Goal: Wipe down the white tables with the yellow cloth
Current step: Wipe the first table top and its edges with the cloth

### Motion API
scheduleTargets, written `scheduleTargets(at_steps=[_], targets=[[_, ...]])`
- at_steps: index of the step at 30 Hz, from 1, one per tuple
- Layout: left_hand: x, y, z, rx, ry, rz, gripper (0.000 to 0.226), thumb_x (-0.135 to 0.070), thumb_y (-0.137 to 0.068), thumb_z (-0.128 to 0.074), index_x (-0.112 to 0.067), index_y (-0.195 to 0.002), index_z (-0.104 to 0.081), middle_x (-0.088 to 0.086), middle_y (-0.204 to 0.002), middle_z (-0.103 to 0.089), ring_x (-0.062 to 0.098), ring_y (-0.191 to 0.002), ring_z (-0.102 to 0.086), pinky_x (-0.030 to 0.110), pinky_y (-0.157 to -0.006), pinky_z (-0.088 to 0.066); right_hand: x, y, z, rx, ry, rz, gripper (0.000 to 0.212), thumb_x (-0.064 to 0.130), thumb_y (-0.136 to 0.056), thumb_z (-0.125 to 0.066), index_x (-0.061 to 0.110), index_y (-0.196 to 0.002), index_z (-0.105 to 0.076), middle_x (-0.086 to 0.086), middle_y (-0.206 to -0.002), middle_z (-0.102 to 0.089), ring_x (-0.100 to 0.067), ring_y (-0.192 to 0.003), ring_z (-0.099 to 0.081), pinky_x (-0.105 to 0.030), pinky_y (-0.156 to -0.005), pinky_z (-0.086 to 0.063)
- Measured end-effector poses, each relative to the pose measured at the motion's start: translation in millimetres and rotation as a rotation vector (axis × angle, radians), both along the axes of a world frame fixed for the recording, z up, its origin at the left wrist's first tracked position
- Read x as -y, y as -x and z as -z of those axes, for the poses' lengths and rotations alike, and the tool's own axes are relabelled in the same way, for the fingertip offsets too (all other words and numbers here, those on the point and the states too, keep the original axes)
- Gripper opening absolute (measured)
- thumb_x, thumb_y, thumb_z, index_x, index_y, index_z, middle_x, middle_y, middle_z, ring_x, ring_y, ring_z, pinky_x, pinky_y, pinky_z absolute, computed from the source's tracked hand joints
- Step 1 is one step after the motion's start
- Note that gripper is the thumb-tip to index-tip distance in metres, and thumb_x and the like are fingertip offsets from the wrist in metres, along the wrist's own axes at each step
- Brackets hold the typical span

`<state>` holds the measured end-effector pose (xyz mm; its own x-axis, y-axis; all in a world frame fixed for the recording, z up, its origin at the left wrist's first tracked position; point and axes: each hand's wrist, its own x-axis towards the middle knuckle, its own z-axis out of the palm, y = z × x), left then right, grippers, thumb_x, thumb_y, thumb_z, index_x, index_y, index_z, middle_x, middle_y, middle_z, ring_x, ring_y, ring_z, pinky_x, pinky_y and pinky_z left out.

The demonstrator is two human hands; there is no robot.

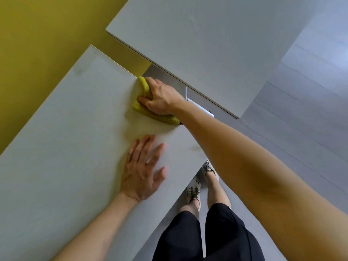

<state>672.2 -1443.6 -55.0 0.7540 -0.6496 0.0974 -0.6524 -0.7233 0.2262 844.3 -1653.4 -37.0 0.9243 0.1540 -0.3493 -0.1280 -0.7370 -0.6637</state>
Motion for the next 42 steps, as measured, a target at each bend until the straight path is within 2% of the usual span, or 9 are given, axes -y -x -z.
scheduleTargets(at_steps=[6, 10, 15, 19, 21, 25, 28, 34, 42], targets=[[2.0, -1.8, 3.1, 0.033, 0.037, 0.002, 0.064, -0.043, -0.101, -0.054, -0.014, -0.158, -0.056, 0.018, -0.169, -0.043, 0.039, -0.158, -0.038, 0.065, -0.126, -0.032, 73.0, 110.7, 10.0, -0.047, -0.056, 0.167, 0.041, 0.055, -0.104, -0.065, 0.023, -0.130, -0.056, -0.002, -0.113, -0.068, -0.030, -0.104, -0.065, -0.032, -0.079, -0.039], [1.7, -1.5, 6.1, 0.048, 0.023, 0.006, 0.064, -0.040, -0.101, -0.054, -0.013, -0.158, -0.055, 0.018, -0.169, -0.042, 0.040, -0.159, -0.037, 0.066, -0.124, -0.032, 106.2, 214.7, 10.5, -0.127, -0.130, 0.446, 0.049, 0.067, -0.101, -0.059, 0.037, -0.140, -0.056, 0.006, -0.112, -0.073, -0.023, -0.100, -0.069, -0.039, -0.087, -0.055], [0.8, -1.4, 4.8, 0.050, 0.006, 0.003, 0.063, -0.041, -0.102, -0.053, -0.013, -0.158, -0.055, 0.018, -0.170, -0.042, 0.040, -0.159, -0.037, 0.067, -0.124, -0.032, 29.4, 227.4, 27.6, 0.105, -0.321, 1.103, 0.038, 0.057, -0.098, -0.064, 0.031, -0.125, -0.060, 0.013, -0.106, -0.070, 0.000, -0.092, -0.063, -0.030, -0.086, -0.050], [0.9, 0.3, 4.3, 0.058, -0.003, -0.001, 0.063, -0.041, -0.102, -0.051, -0.012, -0.158, -0.056, 0.019, -0.169, -0.042, 0.041, -0.159, -0.038, 0.067, -0.125, -0.031, -25.0, 240.4, 24.8, 0.116, -0.398, 1.416, 0.059, 0.058, -0.100, -0.064, 0.030, -0.150, -0.051, 0.005, -0.126, -0.070, -0.013, -0.114, -0.066, -0.034, -0.100, -0.052], [0.3, 0.4, 4.1, 0.059, -0.006, 0.005, 0.064, -0.041, -0.102, -0.051, -0.011, -0.158, -0.055, 0.019, -0.170, -0.040, 0.041, -0.159, -0.037, 0.067, -0.125, -0.031, -52.8, 260.3, 17.5, 0.064, -0.423, 1.412, 0.064, 0.060, -0.102, -0.062, 0.031, -0.156, -0.046, 0.005, -0.134, -0.067, -0.016, -0.123, -0.064, -0.037, -0.108, -0.050], [-0.5, 0.8, 5.0, 0.068, -0.018, 0.013, 0.066, -0.043, -0.102, -0.052, -0.012, -0.161, -0.051, 0.018, -0.171, -0.038, 0.040, -0.161, -0.034, 0.066, -0.126, -0.029, -91.2, 300.4, 1.7, -0.056, -0.432, 1.213, 0.072, 0.054, -0.106, -0.060, 0.030, -0.167, -0.031, 0.010, -0.160, -0.049, -0.002, -0.138, -0.046, -0.006, -0.115, -0.027], [-0.7, -0.3, 6.8, 0.089, -0.013, 0.024, 0.064, -0.041, -0.103, -0.051, -0.012, -0.160, -0.052, 0.018, -0.171, -0.039, 0.040, -0.160, -0.035, 0.065, -0.126, -0.029, -72.8, 280.0, 19.7, 0.083, -0.417, 1.233, 0.090, 0.060, -0.101, -0.059, 0.026, -0.173, -0.017, 0.003, -0.175, -0.031, -0.012, -0.161, -0.029, -0.032, -0.132, -0.025], [-0.1, -0.5, 7.6, 0.130, 0.005, 0.026, 0.061, -0.039, -0.103, -0.052, -0.013, -0.159, -0.054, 0.018, -0.168, -0.043, 0.039, -0.158, -0.037, 0.063, -0.127, -0.029, -55.8, 256.7, 33.9, 0.248, -0.435, 1.276, 0.086, 0.051, -0.105, -0.057, 0.026, -0.174, -0.013, 0.009, -0.179, -0.022, 0.010, -0.157, -0.019, -0.002, -0.118, -0.014], [-2.6, -5.8, 10.6, 0.167, 0.022, 0.064, 0.060, -0.039, -0.105, -0.041, -0.015, -0.159, -0.052, 0.017, -0.167, -0.044, 0.040, -0.157, -0.038, 0.061, -0.127, -0.029, -131.5, 308.2, 28.6, 0.261, -0.543, 1.224, 0.090, 0.042, -0.101, -0.066, 0.038, -0.171, -0.010, 0.015, -0.178, -0.015, 0.005, -0.163, -0.012, -0.018, -0.130, -0.018]])
